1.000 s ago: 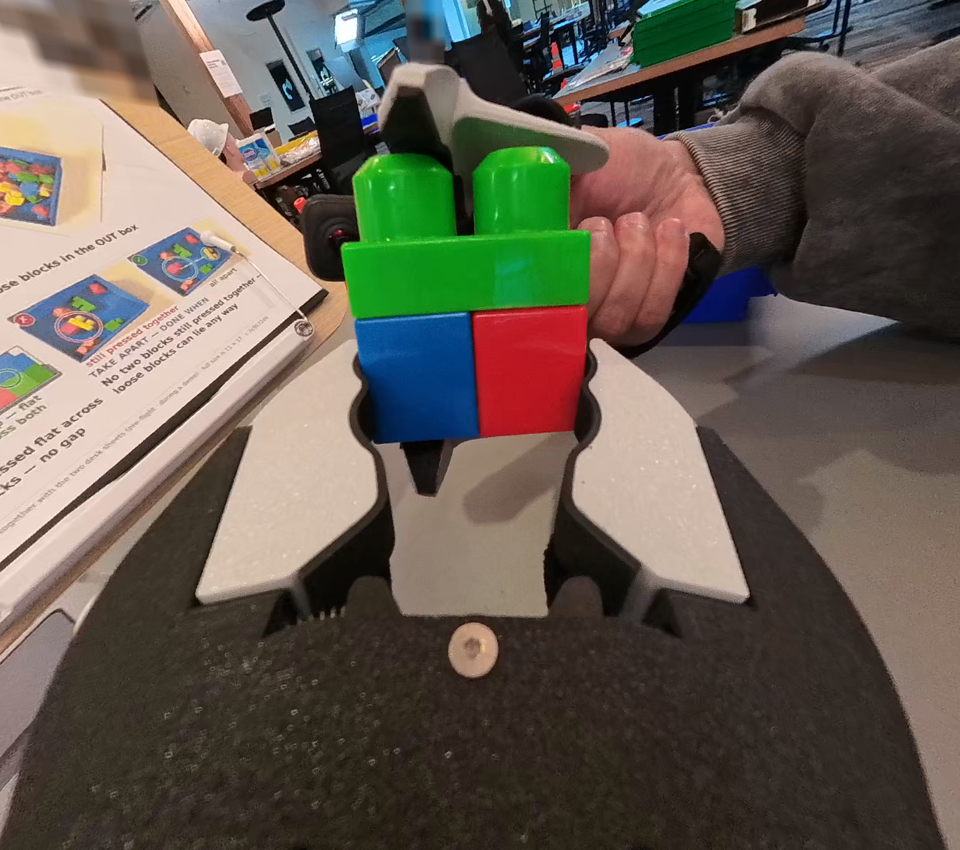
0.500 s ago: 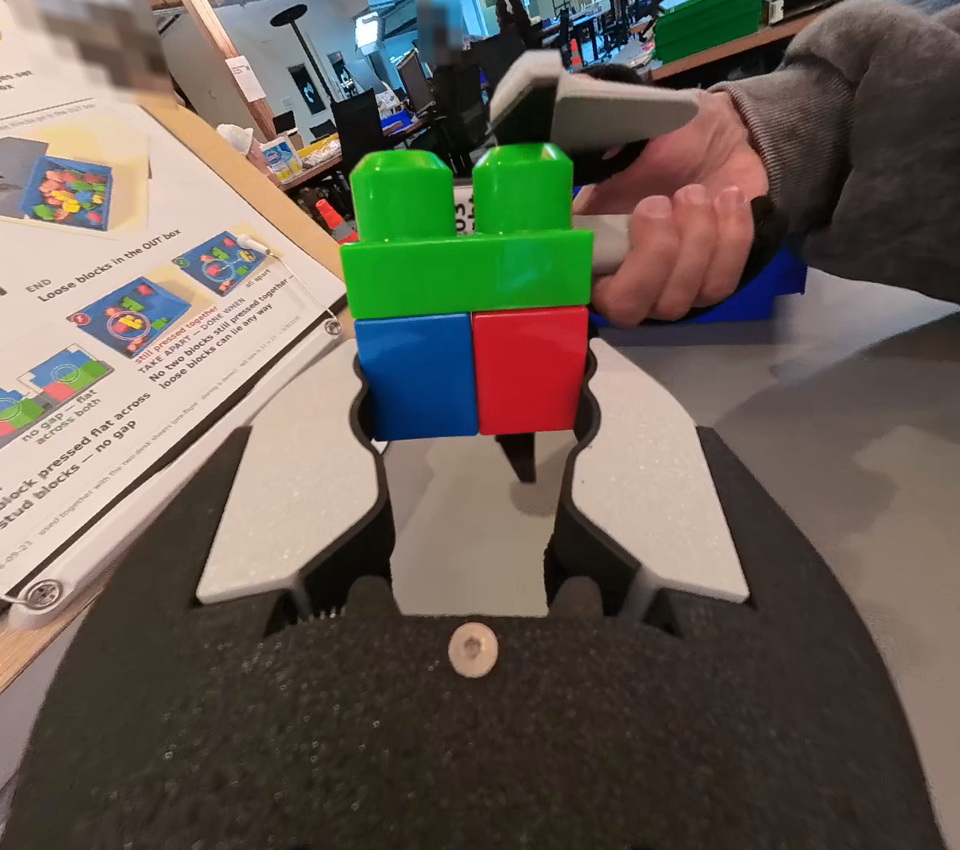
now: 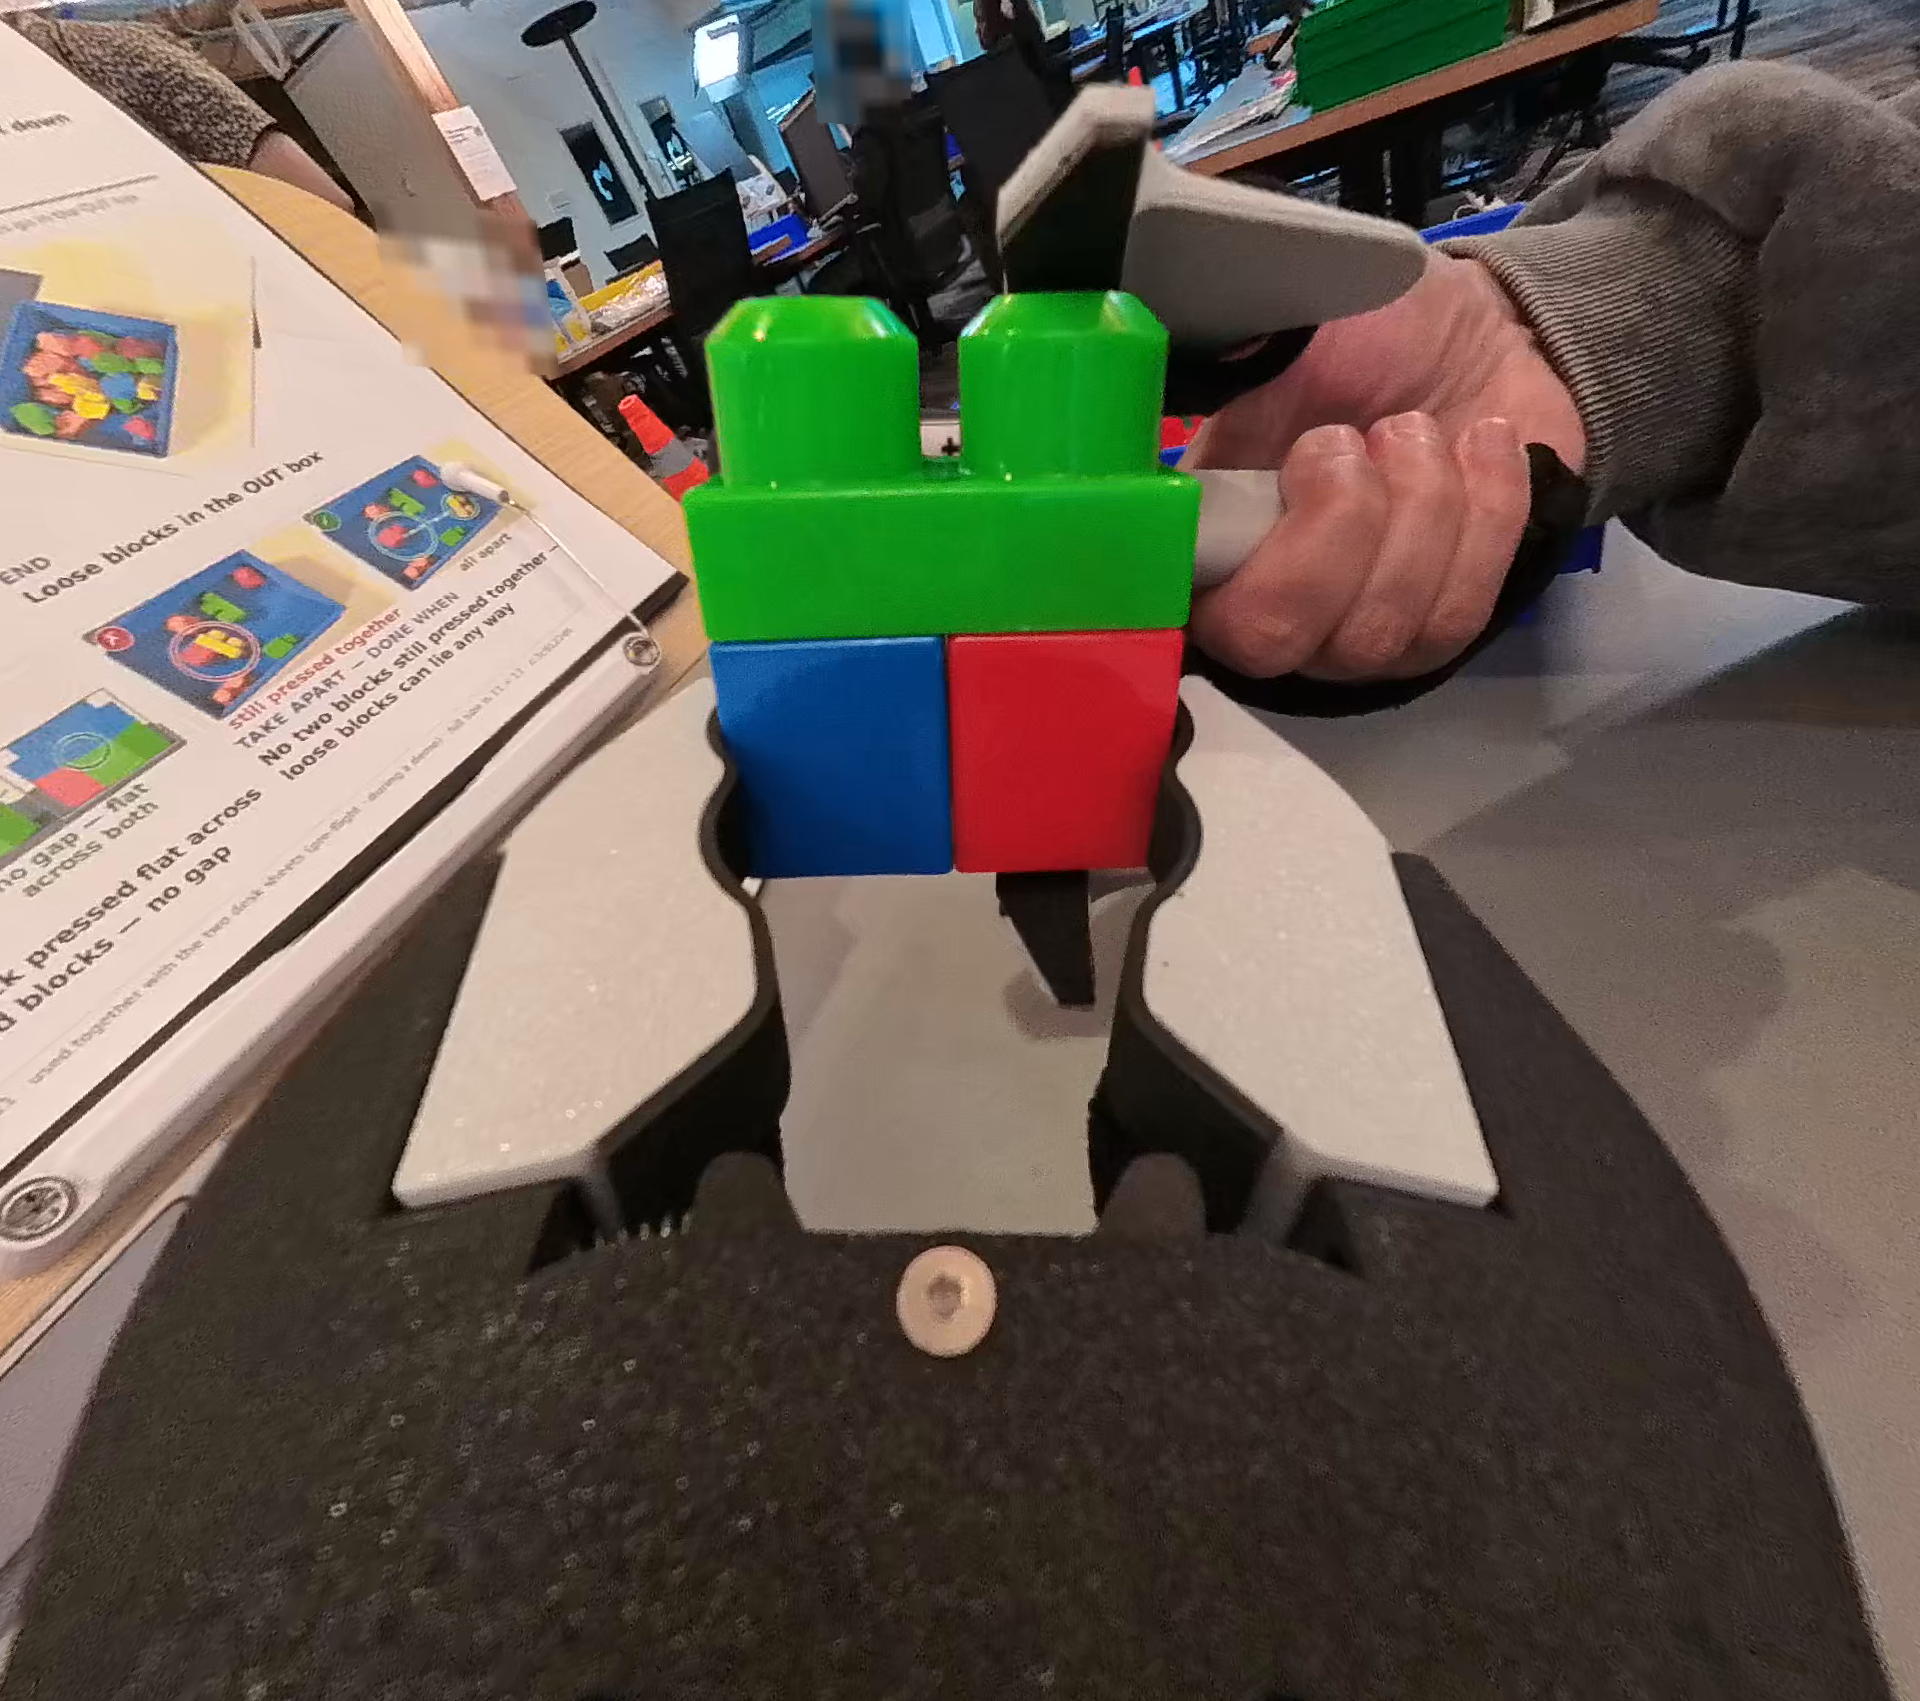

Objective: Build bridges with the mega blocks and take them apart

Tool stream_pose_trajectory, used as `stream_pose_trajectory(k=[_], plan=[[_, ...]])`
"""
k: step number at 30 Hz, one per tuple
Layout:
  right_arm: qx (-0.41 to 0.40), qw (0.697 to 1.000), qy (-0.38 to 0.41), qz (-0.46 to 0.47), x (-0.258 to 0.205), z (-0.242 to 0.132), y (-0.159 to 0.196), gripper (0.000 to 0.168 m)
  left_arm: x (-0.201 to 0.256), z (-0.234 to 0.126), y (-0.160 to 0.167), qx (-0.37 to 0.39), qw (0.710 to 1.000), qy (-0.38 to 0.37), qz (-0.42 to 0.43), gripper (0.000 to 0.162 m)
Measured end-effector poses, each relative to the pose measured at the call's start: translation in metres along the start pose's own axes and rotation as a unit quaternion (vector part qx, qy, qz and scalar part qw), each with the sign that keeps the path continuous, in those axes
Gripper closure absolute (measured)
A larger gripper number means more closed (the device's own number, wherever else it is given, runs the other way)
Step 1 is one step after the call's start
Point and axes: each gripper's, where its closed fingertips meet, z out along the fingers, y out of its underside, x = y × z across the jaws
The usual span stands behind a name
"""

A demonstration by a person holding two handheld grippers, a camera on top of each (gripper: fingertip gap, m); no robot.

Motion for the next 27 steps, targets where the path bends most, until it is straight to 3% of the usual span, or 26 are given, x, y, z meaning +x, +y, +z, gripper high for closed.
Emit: stream_pose_trajectory(k=[6, 11, 13, 14, 18, 21, 25, 27], plan=[[0.002, 1.0, -0.015, 0.015, 0.001, -0.003, 0.0, 0.065, 0.002, 0.002, 0.003, -0.008, 1.0, 0.007, -0.009, 0.087], [0.027, 0.997, 0.069, -0.005, 0.014, -0.007, -0.007, 0.063, -0.004, 0.006, 0.014, -0.038, 0.999, -0.022, 0.011, 0.088], [0.03, 0.99, 0.136, -0.031, 0.016, -0.014, -0.008, 0.064, -0.01, 0.004, 0.013, -0.041, 0.998, -0.049, 0.028, 0.088], [0.03, 0.982, 0.179, -0.05, 0.016, -0.02, -0.009, 0.057, -0.012, 0.004, 0.015, -0.047, 0.997, -0.058, 0.03, 0.088], [0.022, 0.918, 0.379, -0.111, 0.02, -0.054, -0.014, 0.058, -0.02, 0.007, 0.03, -0.077, 0.995, -0.068, -0.002, 0.088], [0.033, 0.837, 0.514, -0.186, 0.018, -0.069, -0.028, 0.069, -0.023, 0.014, 0.053, -0.133, 0.988, -0.081, -0.025, 0.088], [0.004, 0.728, 0.647, -0.228, 0.043, -0.073, -0.032, 0.087, -0.019, 0.02, 0.065, -0.169, 0.981, -0.097, -0.019, 0.088], [0.013, 0.711, 0.668, -0.221, 0.053, -0.074, -0.035, 0.094, -0.014, 0.021, 0.065, -0.178, 0.979, -0.099, -0.001, 0.088]])
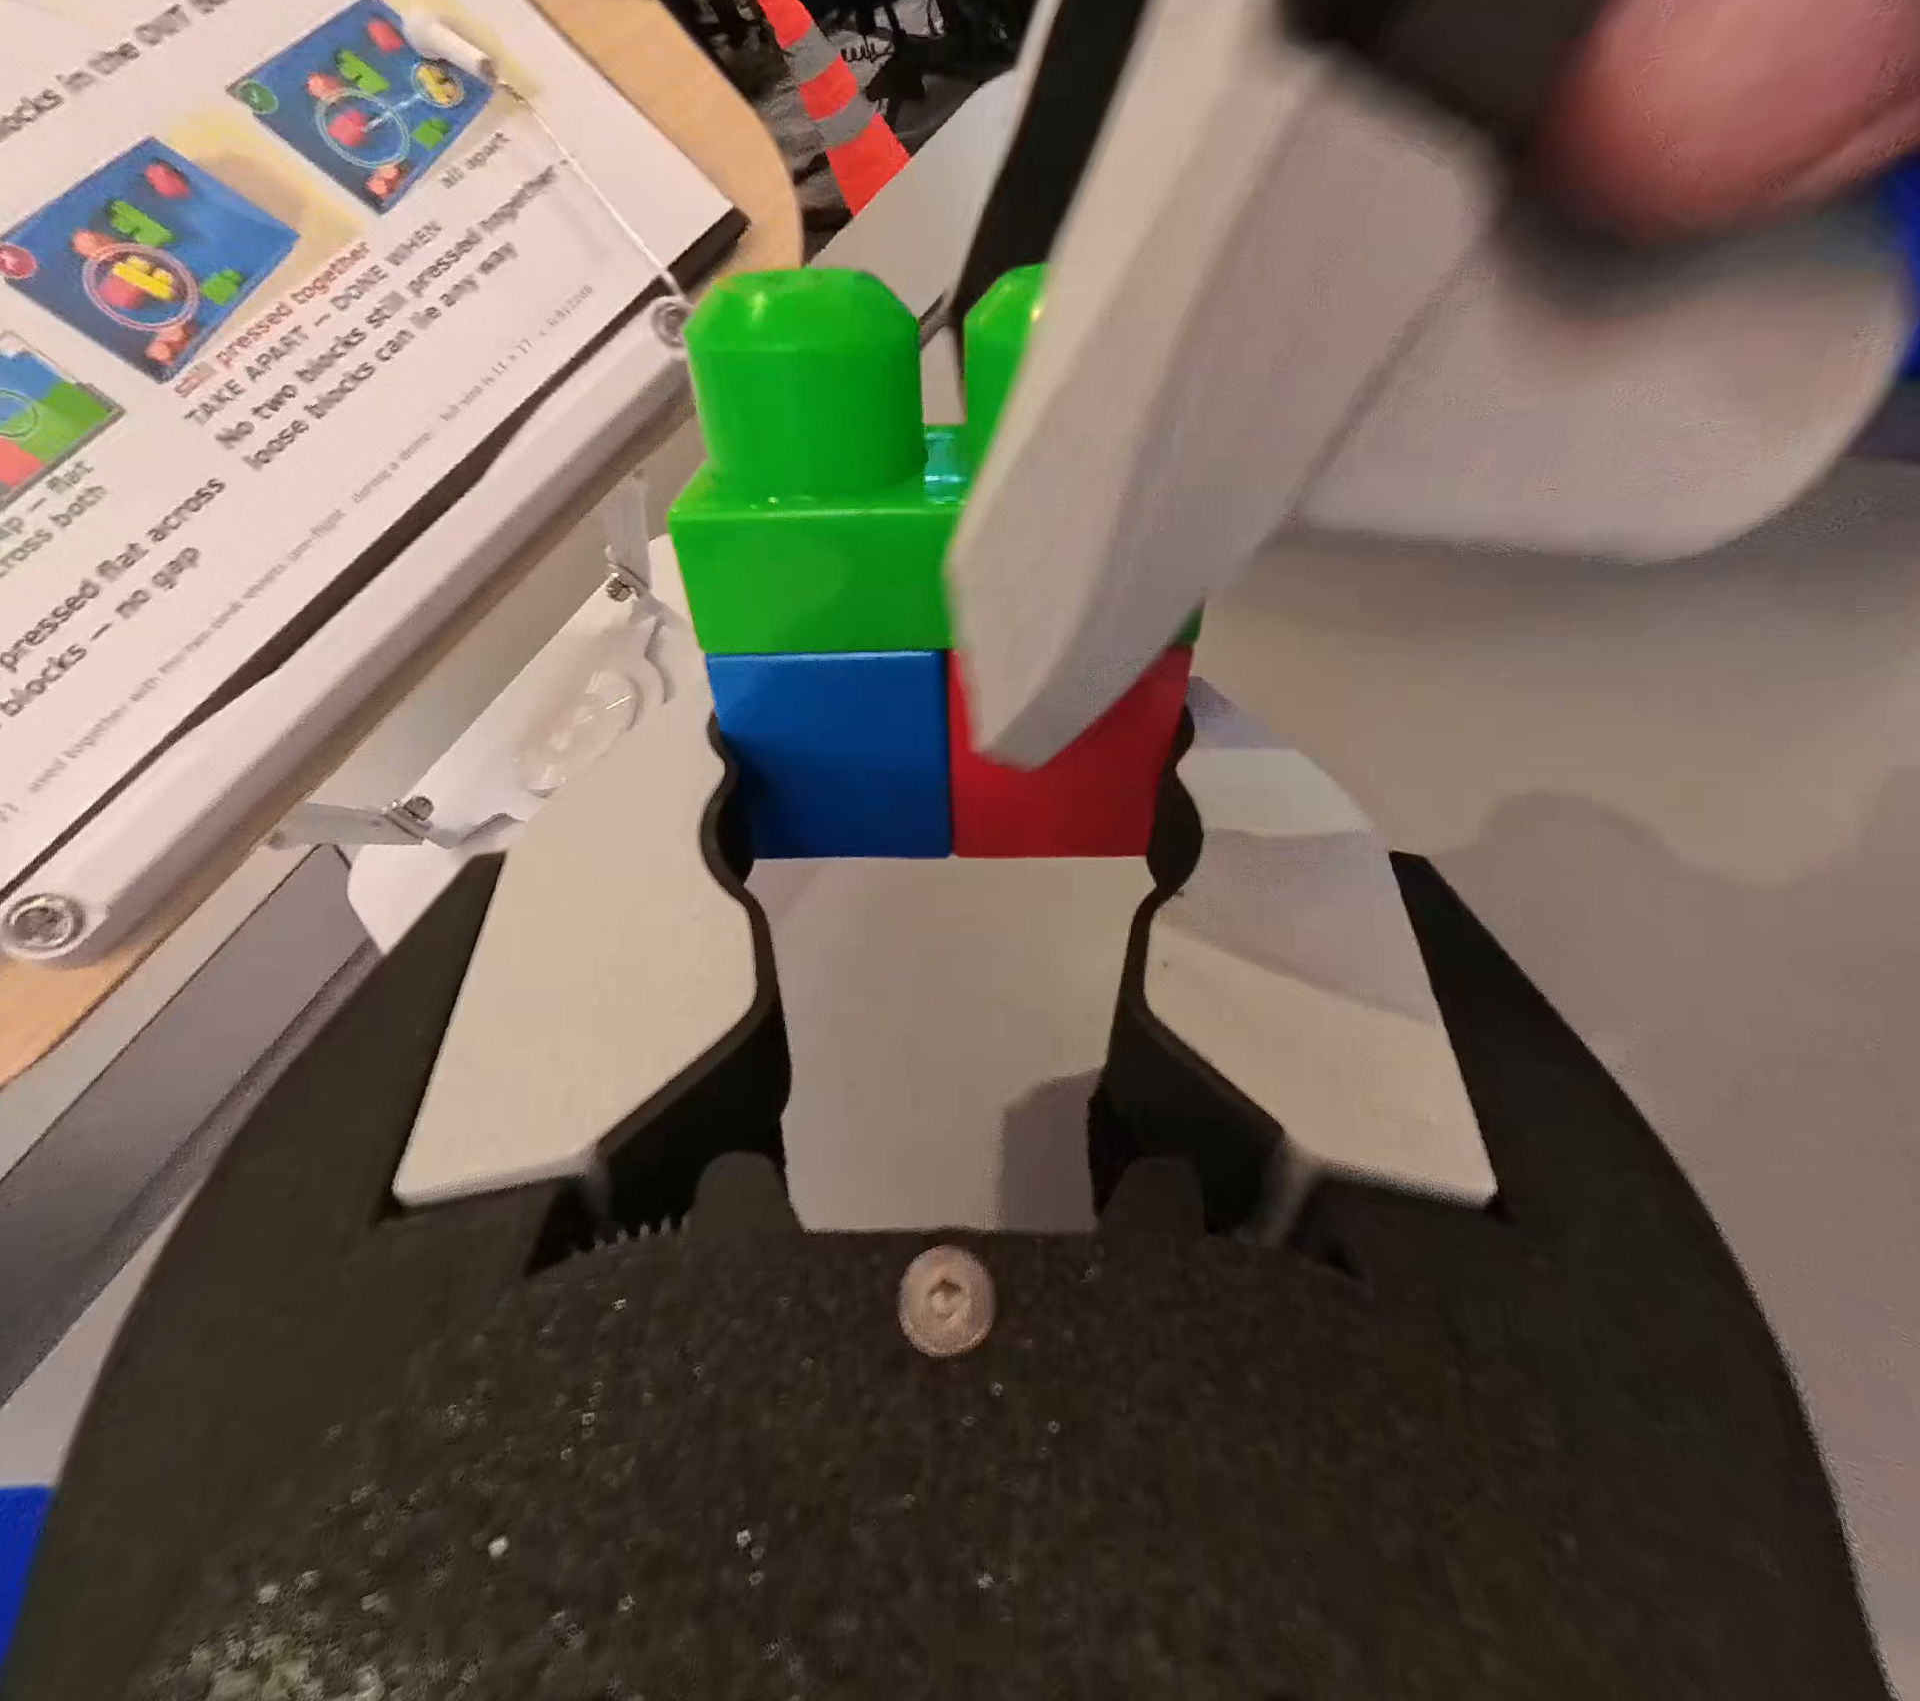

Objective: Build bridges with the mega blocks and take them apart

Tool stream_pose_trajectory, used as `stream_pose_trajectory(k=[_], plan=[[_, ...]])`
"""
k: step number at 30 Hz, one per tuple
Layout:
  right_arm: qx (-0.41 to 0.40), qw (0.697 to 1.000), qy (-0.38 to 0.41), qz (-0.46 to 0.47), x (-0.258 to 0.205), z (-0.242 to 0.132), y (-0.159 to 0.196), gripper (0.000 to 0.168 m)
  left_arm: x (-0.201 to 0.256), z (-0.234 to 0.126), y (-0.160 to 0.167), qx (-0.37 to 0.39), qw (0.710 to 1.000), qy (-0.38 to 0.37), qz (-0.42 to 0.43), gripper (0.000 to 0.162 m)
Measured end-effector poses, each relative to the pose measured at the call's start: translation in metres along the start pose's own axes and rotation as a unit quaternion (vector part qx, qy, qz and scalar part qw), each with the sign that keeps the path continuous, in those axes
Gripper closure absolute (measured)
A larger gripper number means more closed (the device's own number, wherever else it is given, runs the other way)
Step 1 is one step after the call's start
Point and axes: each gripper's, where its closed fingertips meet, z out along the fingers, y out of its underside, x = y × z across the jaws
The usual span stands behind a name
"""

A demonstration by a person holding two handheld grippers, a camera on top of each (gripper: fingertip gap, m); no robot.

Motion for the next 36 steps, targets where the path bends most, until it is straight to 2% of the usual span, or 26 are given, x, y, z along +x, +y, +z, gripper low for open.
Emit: stream_pose_trajectory(k=[1, 2, 4, 9, 12, 14, 17, 19, 22, 25, 28, 33, 36], plan=[[-0.005, 1.0, 0.008, 0.009, 0.002, 0.004, 0.002, 0.102, 0.003, 0.0, -0.002, 0.003, 1.0, 0.0, 0.009, 0.088], [-0.012, 1.0, 0.015, 0.013, 0.004, 0.008, 0.003, 0.102, 0.007, -0.001, -0.004, 0.008, 1.0, 0.002, 0.017, 0.088], [-0.022, 0.999, -0.012, 0.023, -0.003, 0.013, 0.007, 0.128, 0.016, -0.002, -0.007, 0.01, 0.999, 0.014, 0.032, 0.088], [-0.032, 0.998, -0.035, 0.041, 0.004, -0.005, 0.013, 0.129, 0.027, -0.007, -0.015, 0.028, 0.999, 0.035, 0.022, 0.087], [-0.004, 0.998, -0.028, 0.065, 0.025, -0.04, 0.009, 0.129, 0.019, -0.014, -0.02, 0.052, 0.998, 0.035, -0.006, 0.086], [0.023, 0.997, -0.026, 0.072, 0.033, -0.075, 0.004, 0.129, 0.005, -0.012, -0.012, 0.044, 0.998, 0.022, -0.049, 0.092], [0.068, 0.994, 0.048, 0.071, 0.06, -0.144, 0.001, 0.129, -0.014, -0.004, 0.011, 0.007, 0.988, 0.013, -0.151, 0.094], [0.069, 0.989, 0.104, 0.074, 0.08, -0.182, 0.011, 0.129, -0.024, -0.004, 0.017, 0.01, 0.974, 0.024, -0.223, 0.096], [0.03, 0.977, 0.187, 0.098, 0.115, -0.209, 0.044, 0.129, -0.036, -0.008, 0.018, 0.027, 0.954, 0.036, -0.296, 0.099], [-0.025, 0.966, 0.217, 0.135, 0.145, -0.197, 0.085, 0.129, -0.04, -0.009, 0.017, 0.04, 0.948, 0.041, -0.313, 0.102], [-0.064, 0.961, 0.215, 0.16, 0.168, -0.163, 0.114, 0.129, -0.034, -0.006, 0.02, 0.029, 0.954, 0.042, -0.296, 0.104], [-0.133, 0.951, 0.197, 0.197, 0.198, -0.101, 0.144, 0.128, -0.021, -0.002, 0.019, 0.01, 0.974, 0.029, -0.225, 0.11], [-0.168, 0.941, 0.21, 0.204, 0.211, -0.083, 0.154, 0.129, -0.017, -0.001, 0.018, 0.004, 0.976, 0.027, -0.215, 0.107]])
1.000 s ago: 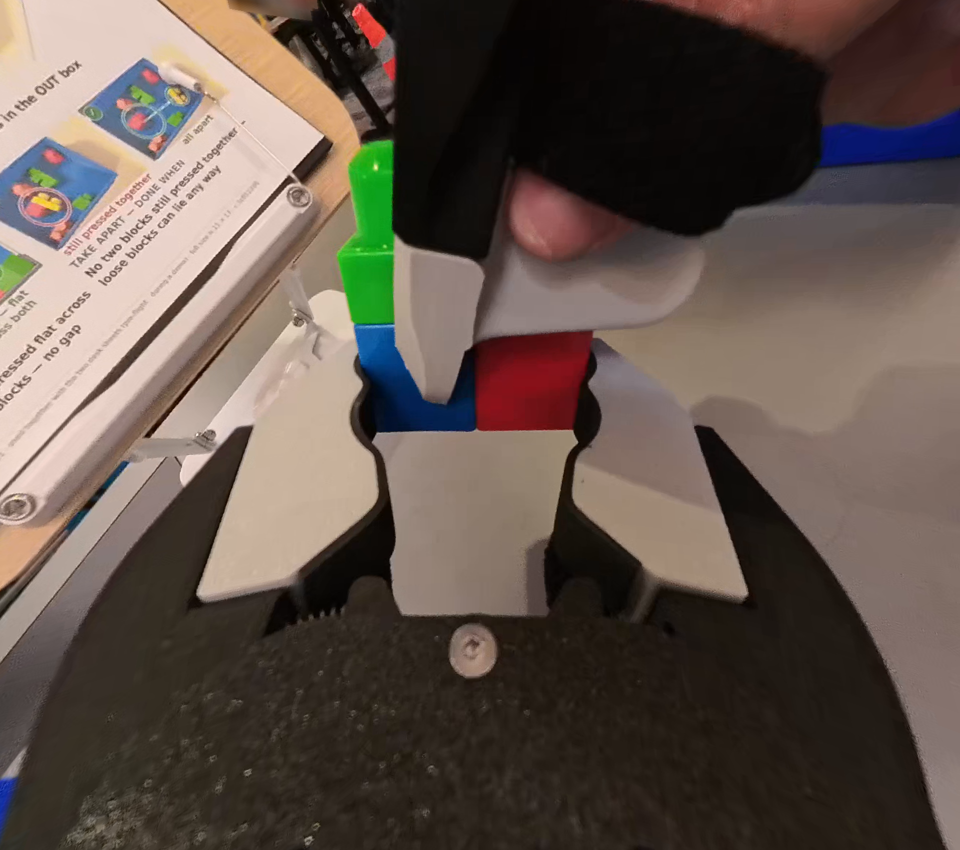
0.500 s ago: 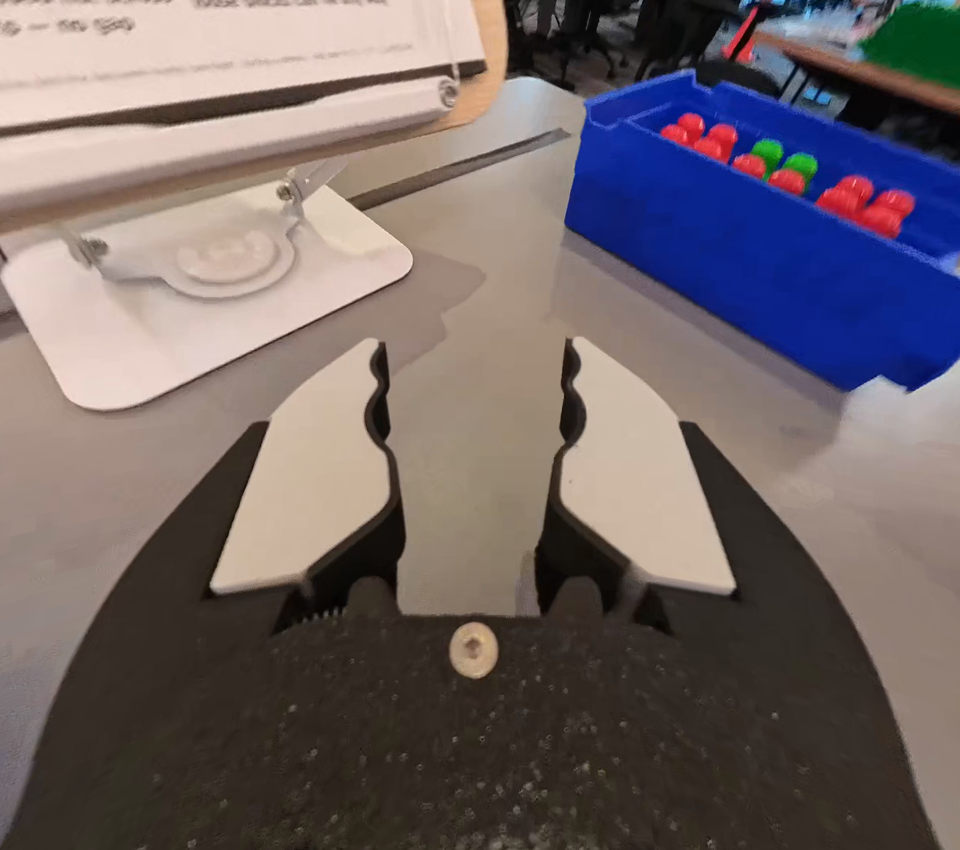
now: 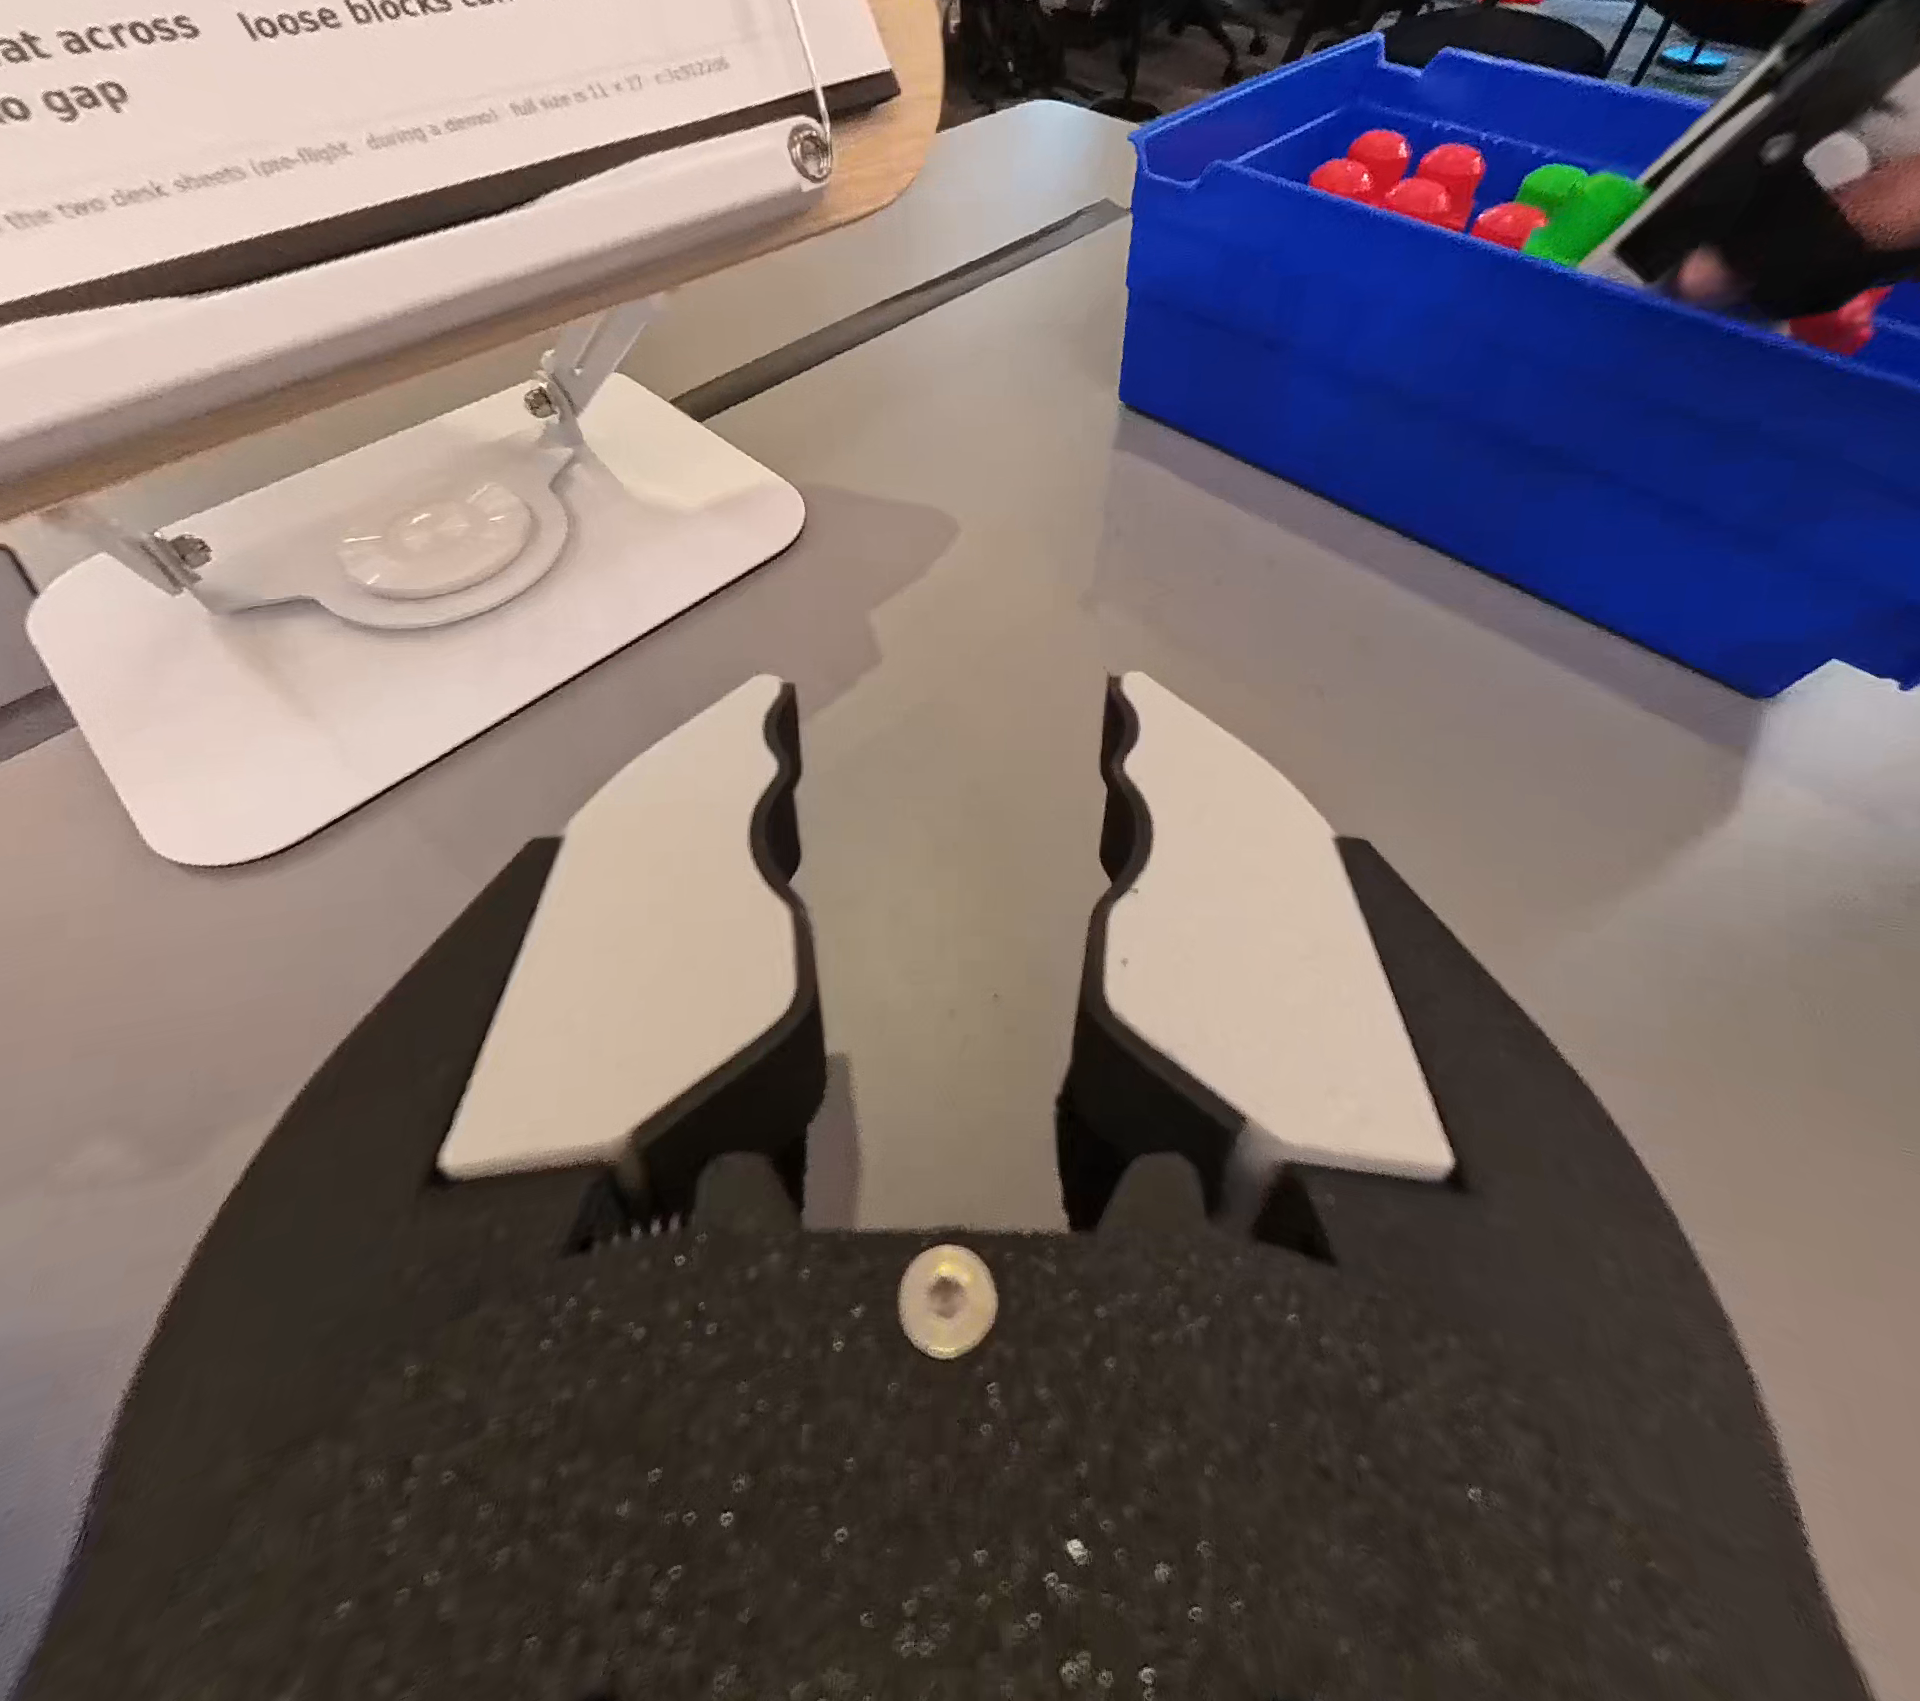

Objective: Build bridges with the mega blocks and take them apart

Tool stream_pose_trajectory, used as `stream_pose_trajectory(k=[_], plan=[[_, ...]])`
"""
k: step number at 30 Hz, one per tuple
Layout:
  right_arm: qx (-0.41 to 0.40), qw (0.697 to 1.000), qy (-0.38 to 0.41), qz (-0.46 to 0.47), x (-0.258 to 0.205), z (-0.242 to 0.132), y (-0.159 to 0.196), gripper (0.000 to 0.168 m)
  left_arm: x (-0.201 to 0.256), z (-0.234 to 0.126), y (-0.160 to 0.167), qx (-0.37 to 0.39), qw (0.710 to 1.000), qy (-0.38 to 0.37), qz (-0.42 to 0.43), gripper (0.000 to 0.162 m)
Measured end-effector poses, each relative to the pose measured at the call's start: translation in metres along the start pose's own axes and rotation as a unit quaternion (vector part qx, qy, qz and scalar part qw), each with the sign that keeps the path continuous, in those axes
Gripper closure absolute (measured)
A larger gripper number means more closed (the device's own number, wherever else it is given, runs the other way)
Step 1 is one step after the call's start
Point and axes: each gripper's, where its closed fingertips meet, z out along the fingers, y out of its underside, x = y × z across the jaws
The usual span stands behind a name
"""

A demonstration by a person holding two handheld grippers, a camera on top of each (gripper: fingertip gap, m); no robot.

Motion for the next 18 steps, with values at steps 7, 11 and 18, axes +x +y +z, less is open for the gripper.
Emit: stream_pose_trajectory(k=[7, 11, 18], plan=[[-0.026, 1.0, 0.003, -0.009, -0.004, 0.027, -0.007, 0.129, -0.004, -0.005, -0.006, 0.009, 1.0, -0.012, 0.004, 0.101], [-0.018, 1.0, 0.019, -0.014, -0.001, 0.026, -0.009, 0.125, -0.005, -0.003, -0.002, -0.001, 1.0, -0.016, 0.008, 0.1], [0.178, 0.982, 0.04, -0.045, 0.002, -0.125, -0.021, 0.107, 0.0, -0.008, -0.003, -0.006, 1.0, -0.021, 0.008, 0.095]])
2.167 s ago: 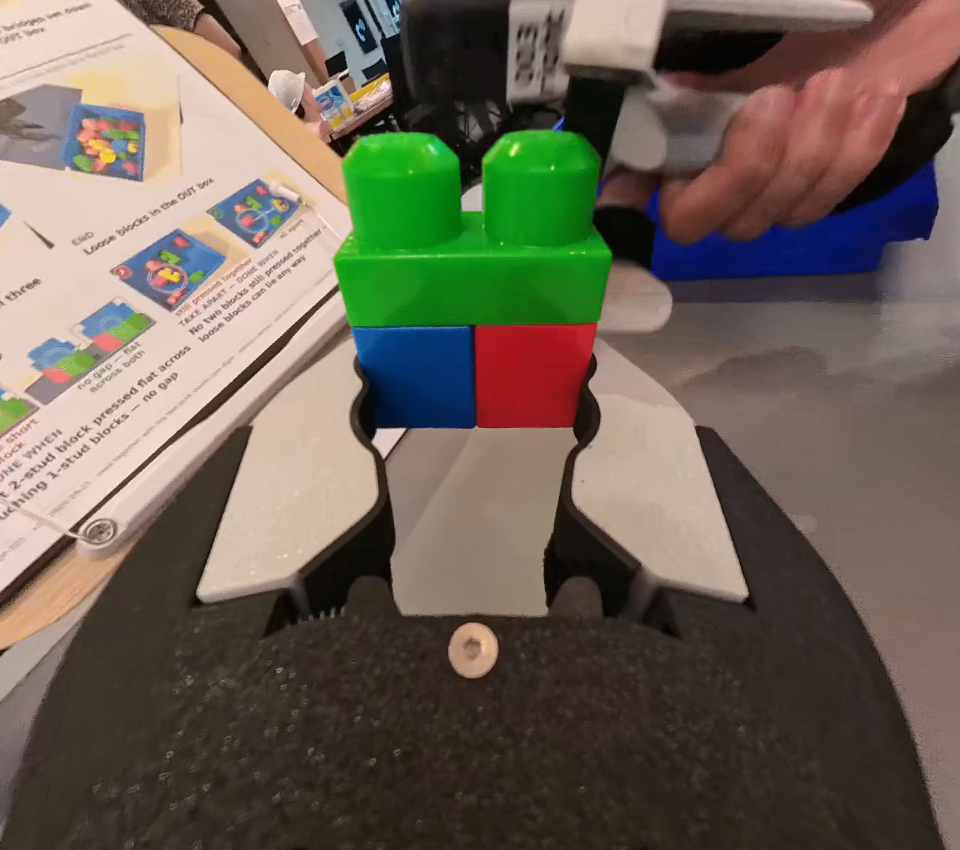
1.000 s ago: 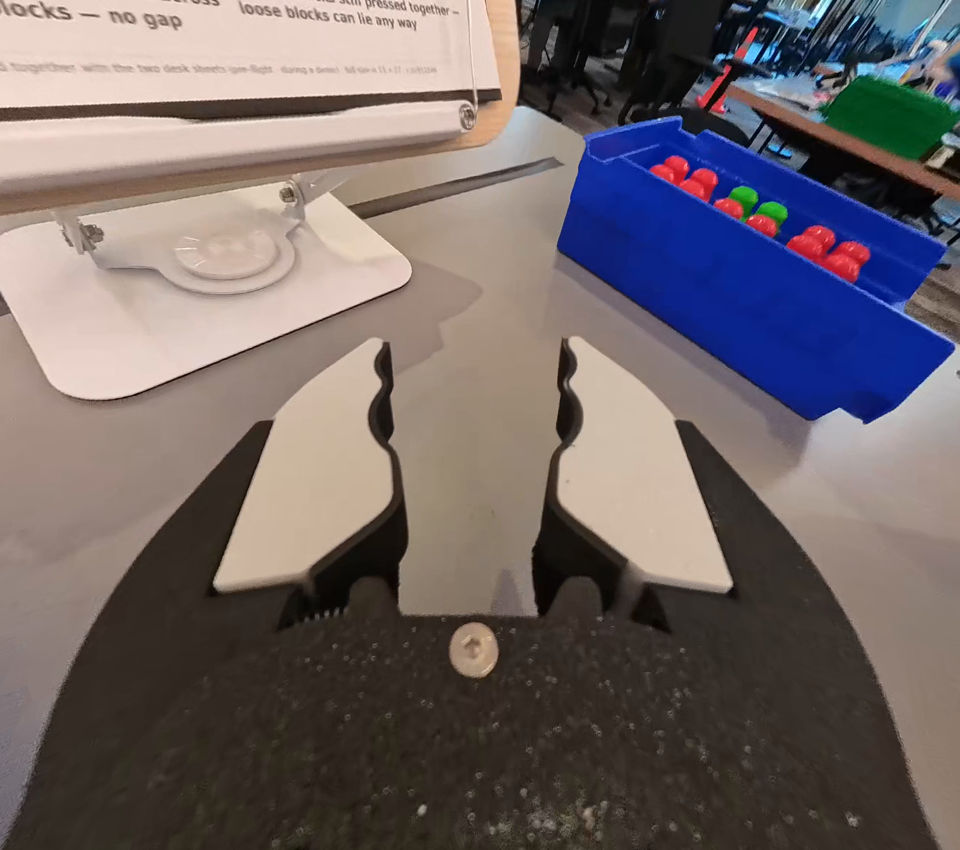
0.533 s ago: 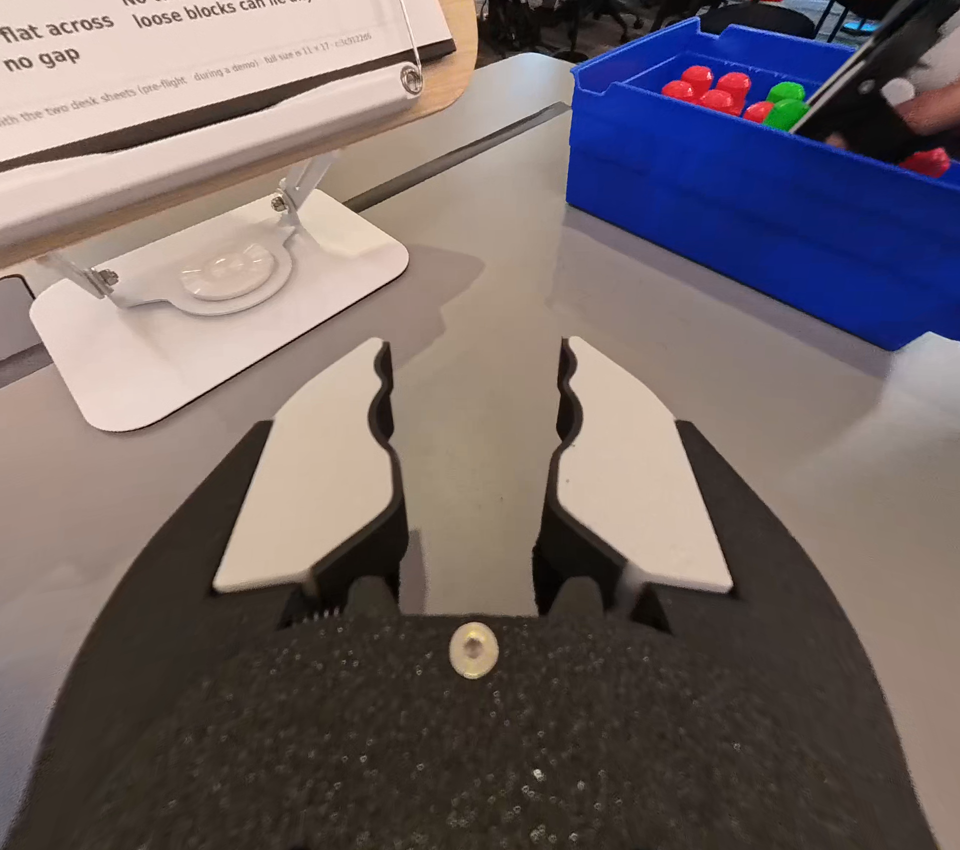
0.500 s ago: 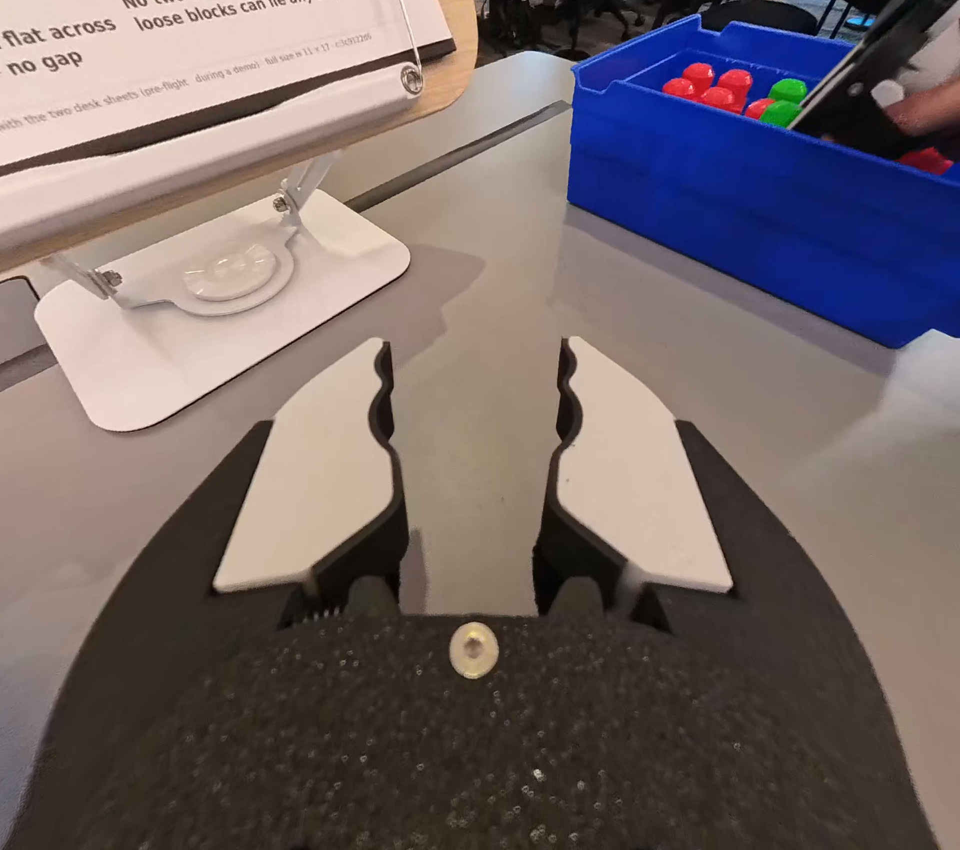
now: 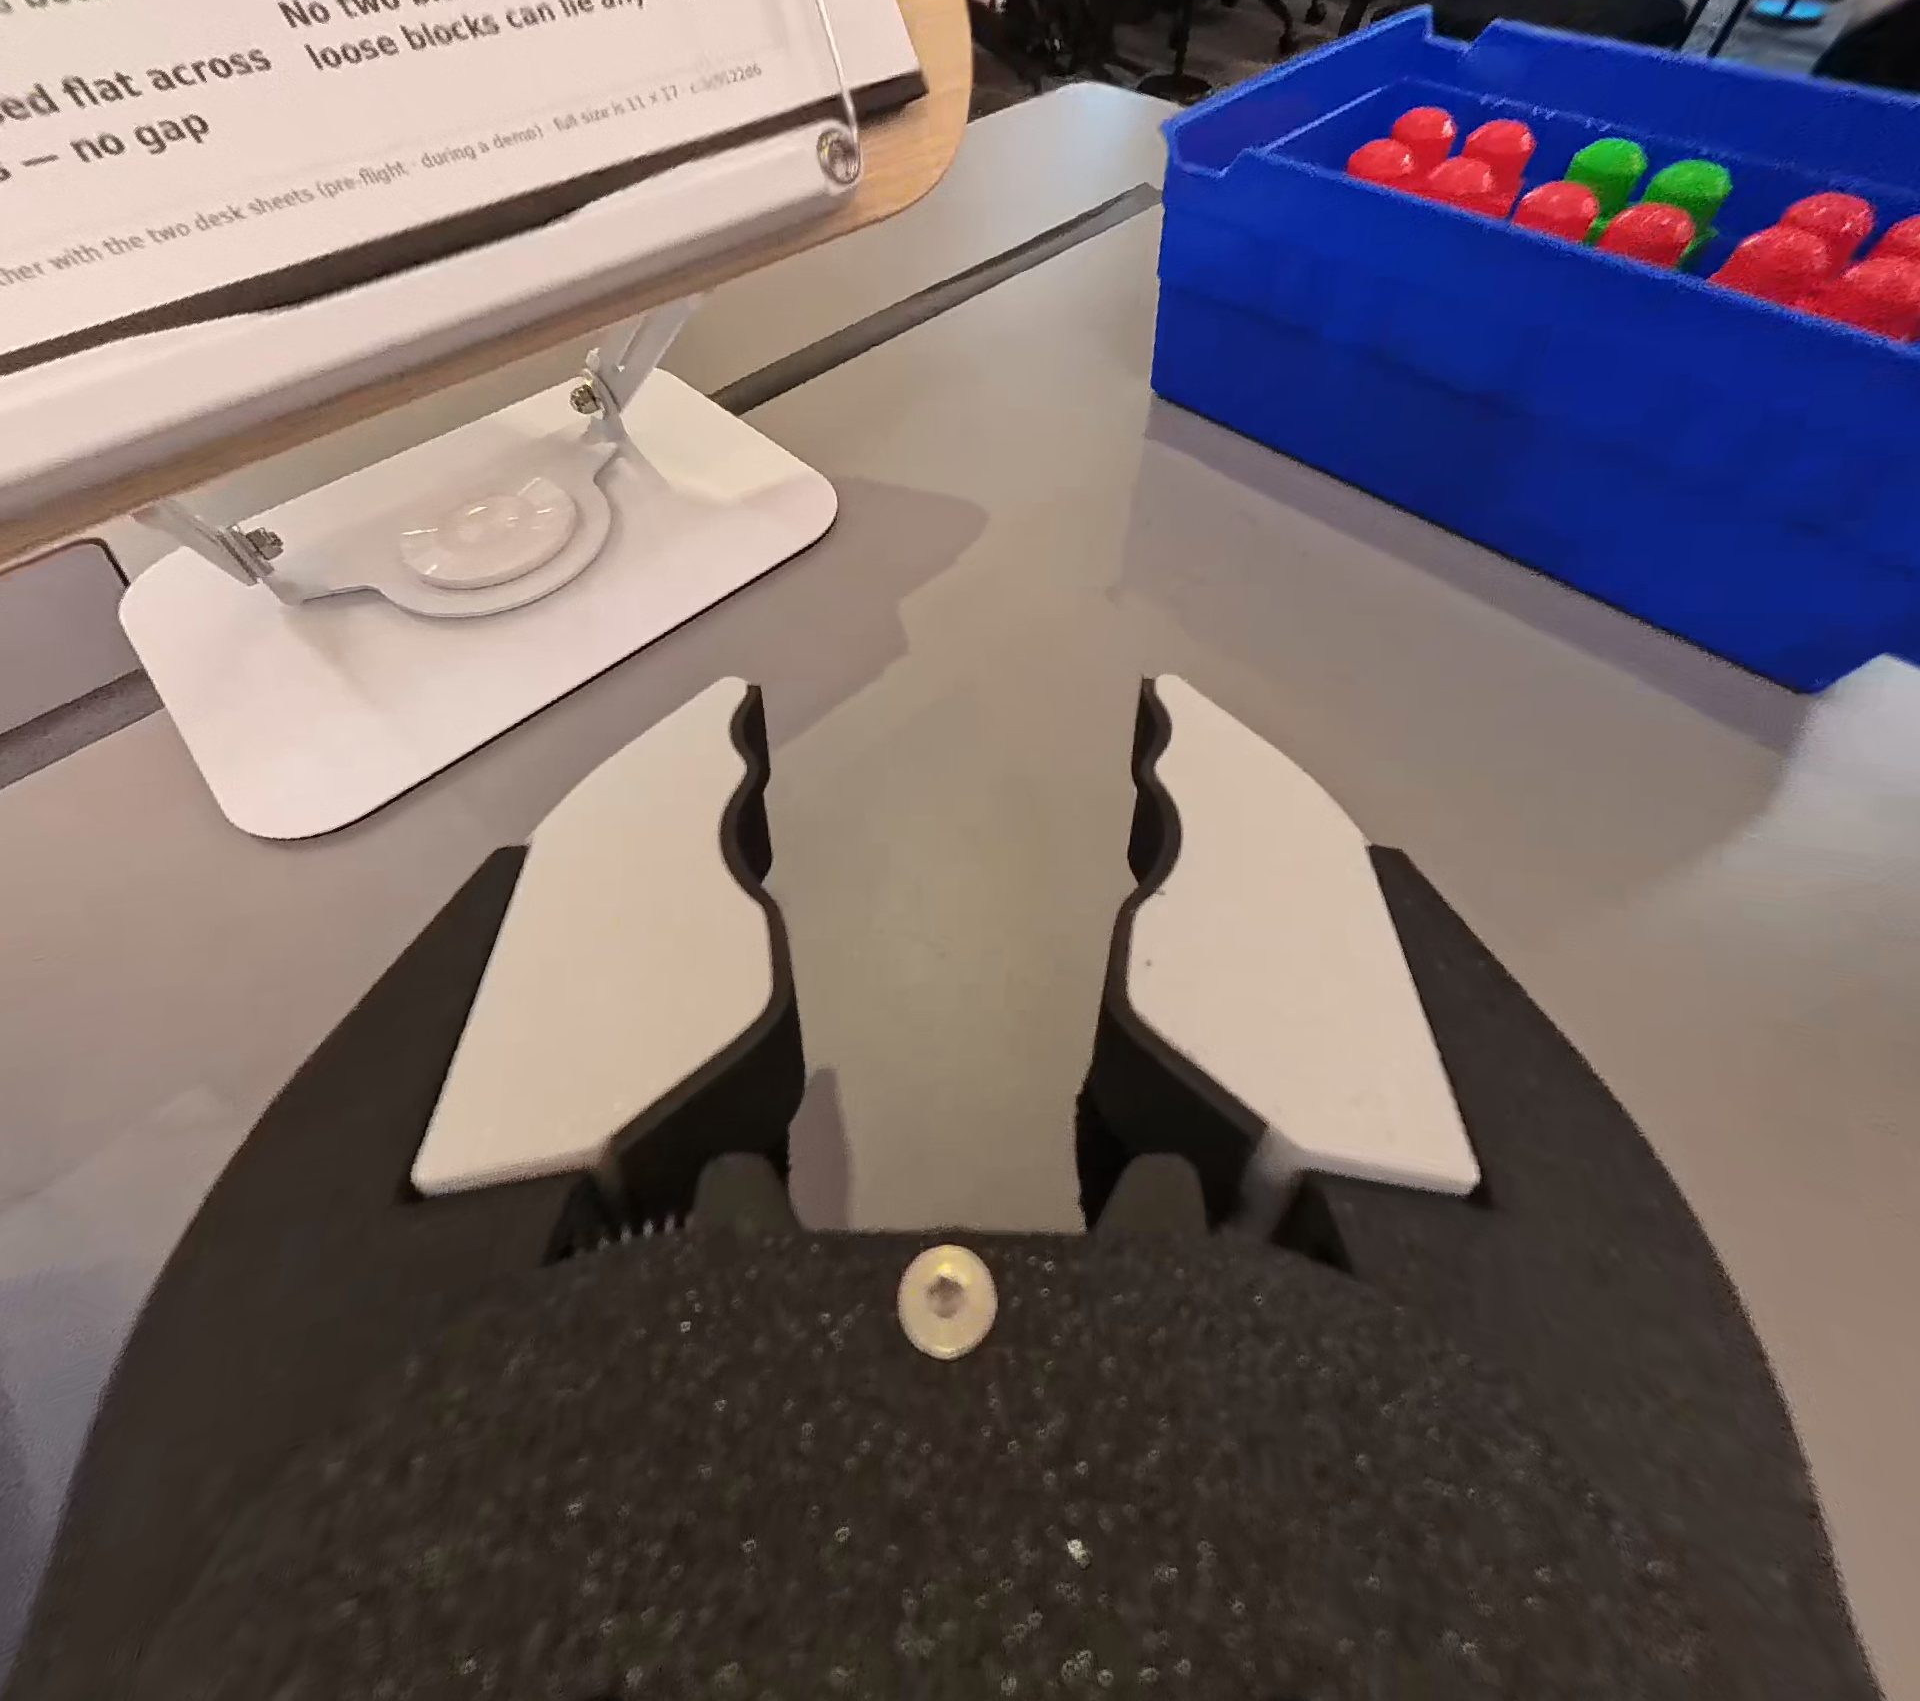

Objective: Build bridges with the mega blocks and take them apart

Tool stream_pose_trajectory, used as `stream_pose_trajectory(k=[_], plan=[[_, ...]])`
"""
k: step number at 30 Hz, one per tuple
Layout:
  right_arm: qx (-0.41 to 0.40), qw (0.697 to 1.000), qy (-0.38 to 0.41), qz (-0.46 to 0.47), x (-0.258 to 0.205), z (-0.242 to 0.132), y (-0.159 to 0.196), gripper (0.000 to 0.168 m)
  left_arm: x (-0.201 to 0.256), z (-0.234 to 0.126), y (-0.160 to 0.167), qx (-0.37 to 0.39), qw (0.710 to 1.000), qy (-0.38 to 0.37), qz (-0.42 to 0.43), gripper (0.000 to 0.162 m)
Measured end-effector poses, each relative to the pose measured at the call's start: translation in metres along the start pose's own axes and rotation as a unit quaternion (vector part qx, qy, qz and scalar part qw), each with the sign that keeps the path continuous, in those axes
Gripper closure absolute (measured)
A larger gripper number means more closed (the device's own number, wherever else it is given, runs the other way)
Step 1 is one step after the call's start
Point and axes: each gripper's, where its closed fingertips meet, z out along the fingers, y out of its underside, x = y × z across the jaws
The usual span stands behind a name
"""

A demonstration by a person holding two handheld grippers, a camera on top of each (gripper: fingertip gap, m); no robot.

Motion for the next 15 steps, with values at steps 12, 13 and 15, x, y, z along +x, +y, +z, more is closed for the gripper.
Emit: stream_pose_trajectory(k=[12, 13, 15], plan=[[0.364, 0.905, -0.219, -0.019, -0.179, -0.067, 0.085, 0.102, 0.047, -0.146, 0.019, 0.031, 0.992, -0.124, 0.015, 0.099], [0.371, 0.901, -0.223, -0.007, -0.185, -0.066, 0.097, 0.102, 0.053, -0.16, 0.029, 0.029, 0.99, -0.136, 0.005, 0.099], [0.379, 0.897, -0.225, 0.003, -0.192, -0.069, 0.115, 0.103, 0.066, -0.186, 0.051, 0.034, 0.987, -0.158, -0.024, 0.1]])
